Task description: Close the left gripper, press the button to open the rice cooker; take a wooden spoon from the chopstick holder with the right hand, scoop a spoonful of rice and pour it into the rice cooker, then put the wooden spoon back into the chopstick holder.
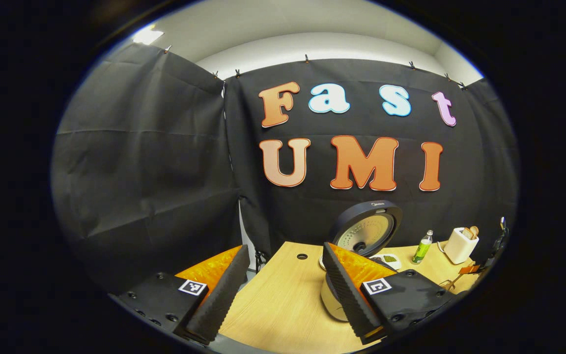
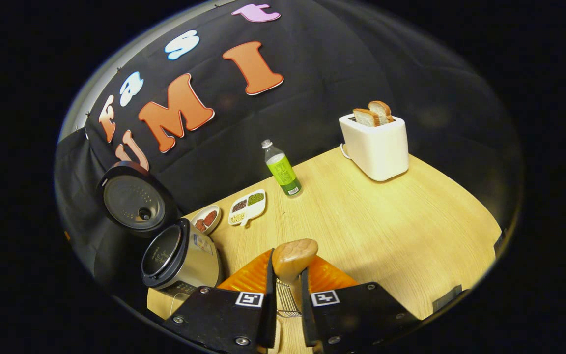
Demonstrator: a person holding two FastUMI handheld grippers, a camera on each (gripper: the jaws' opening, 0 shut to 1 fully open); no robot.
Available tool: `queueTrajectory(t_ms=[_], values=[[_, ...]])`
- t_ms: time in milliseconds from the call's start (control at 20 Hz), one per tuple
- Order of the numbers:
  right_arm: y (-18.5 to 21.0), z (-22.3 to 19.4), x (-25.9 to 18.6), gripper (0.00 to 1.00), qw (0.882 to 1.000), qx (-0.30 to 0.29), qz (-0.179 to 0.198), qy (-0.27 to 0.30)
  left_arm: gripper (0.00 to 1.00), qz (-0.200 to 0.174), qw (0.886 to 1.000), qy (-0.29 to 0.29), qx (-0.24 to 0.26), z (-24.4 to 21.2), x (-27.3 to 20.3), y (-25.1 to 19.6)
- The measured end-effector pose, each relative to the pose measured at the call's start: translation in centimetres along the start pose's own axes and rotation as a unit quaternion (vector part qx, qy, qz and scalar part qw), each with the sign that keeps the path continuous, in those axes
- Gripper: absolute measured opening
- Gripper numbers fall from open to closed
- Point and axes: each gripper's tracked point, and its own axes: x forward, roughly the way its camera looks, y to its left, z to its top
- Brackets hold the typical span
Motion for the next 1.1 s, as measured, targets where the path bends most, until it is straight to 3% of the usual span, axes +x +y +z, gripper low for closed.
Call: queueTrajectory(t_ms=[50,100,150,250,350,400,600,750,1100], values=[[-0.7,0.3,-0.4,0.14,1.000,-0.008,-0.008,-0.003,1.00,-0.001,1.000,-0.001,0.002,0.2,0.1,-0.6],[-1.4,0.7,-0.8,0.32,1.000,-0.018,-0.017,-0.004,1.00,-0.003,1.000,-0.002,0.004,0.3,0.1,-1.1],[-2.0,1.2,-1.4,0.40,0.999,-0.028,-0.026,-0.005,1.00,-0.005,1.000,-0.003,0.004,0.4,0.3,-1.6],[-3.3,2.5,-2.3,0.69,0.997,-0.058,-0.051,-0.013,0.99,-0.014,1.000,-0.002,0.003,0.4,0.7,-3.2],[-4.7,4.9,-4.0,0.88,0.992,-0.087,-0.079,-0.041,0.99,-0.021,1.000,-0.006,0.004,0.5,1.3,-4.7],[-5.4,6.4,-5.0,0.93,0.989,-0.099,-0.094,-0.057,0.97,-0.025,1.000,-0.009,0.007,0.7,1.9,-5.6],[-5.4,11.2,-9.4,0.95,0.982,-0.115,-0.109,-0.107,1.00,-0.044,0.999,-0.015,0.016,2.2,4.3,-9.5],[-5.6,14.4,-12.4,0.95,0.974,-0.134,-0.119,-0.141,1.00,-0.068,0.998,-0.014,-0.004,4.4,7.5,-13.2],[-6.2,17.7,-17.7,0.95,0.958,-0.163,-0.147,-0.184,0.99,-0.114,0.993,-0.028,-0.028,11.7,16.6,-20.5]])
